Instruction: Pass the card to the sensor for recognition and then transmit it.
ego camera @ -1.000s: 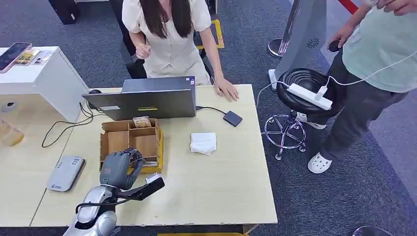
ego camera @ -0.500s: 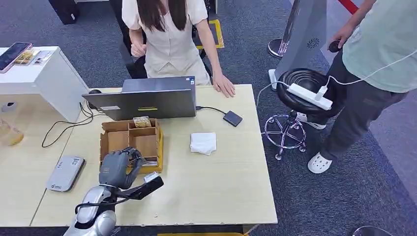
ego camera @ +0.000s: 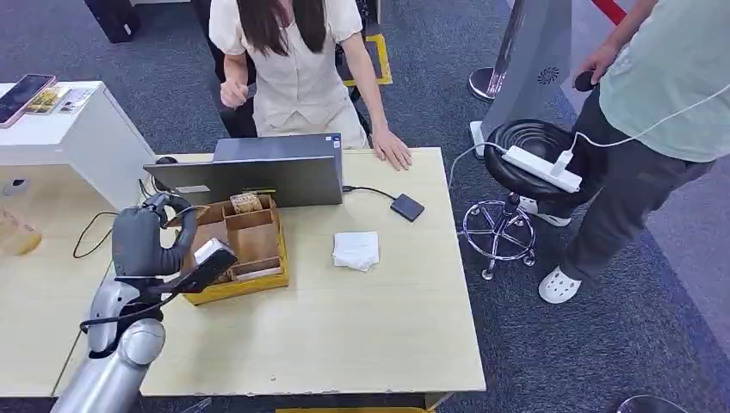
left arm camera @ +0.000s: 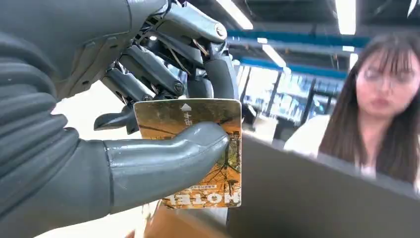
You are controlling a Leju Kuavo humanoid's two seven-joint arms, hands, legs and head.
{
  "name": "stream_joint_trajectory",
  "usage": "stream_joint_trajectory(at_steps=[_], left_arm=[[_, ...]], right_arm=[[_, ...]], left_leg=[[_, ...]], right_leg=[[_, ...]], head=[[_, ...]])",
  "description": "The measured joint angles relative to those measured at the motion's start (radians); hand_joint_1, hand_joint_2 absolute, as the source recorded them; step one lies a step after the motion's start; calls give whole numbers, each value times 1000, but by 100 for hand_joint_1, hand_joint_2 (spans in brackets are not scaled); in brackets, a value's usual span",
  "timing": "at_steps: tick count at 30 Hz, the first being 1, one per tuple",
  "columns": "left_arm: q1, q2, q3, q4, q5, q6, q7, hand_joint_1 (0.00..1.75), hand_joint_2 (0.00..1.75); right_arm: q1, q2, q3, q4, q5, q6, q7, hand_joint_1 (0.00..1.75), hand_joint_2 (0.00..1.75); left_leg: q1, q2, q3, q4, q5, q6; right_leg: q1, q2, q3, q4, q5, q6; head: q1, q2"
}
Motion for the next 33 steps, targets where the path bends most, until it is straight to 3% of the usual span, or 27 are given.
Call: stream_joint_trajectory(at_steps=[10,19,33], left_arm=[[-154,23,10,14,99,-29,-31,175,175],[-331,-22,-30,69,139,-50,-39,175,175],[-390,-41,-63,113,170,-26,-39,175,175]], right_arm=[[-6,1,0,0,20,0,0,0,0],[-25,8,0,0,32,2,5,0,0],[-25,9,0,0,34,2,12,0,0]], left_leg=[[0,0,0,1,0,0],[0,1,0,1,0,1],[0,1,0,1,0,1]], right_leg=[[0,-1,0,0,0,0],[0,1,0,0,1,1],[0,1,0,0,1,1]], head=[[0,0],[0,0],[0,0]])
